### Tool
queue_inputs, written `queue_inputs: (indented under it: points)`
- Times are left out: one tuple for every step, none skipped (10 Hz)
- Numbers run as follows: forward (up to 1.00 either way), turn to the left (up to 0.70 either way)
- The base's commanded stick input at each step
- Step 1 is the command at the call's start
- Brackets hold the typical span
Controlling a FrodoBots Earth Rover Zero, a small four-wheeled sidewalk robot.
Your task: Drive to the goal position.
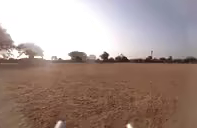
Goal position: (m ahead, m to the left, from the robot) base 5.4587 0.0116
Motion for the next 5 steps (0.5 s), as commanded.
queue_inputs:
  points:
    - [0.70, 0.00]
    - [0.70, 0.00]
    - [0.70, 0.00]
    - [0.70, 0.00]
    - [0.70, 0.00]
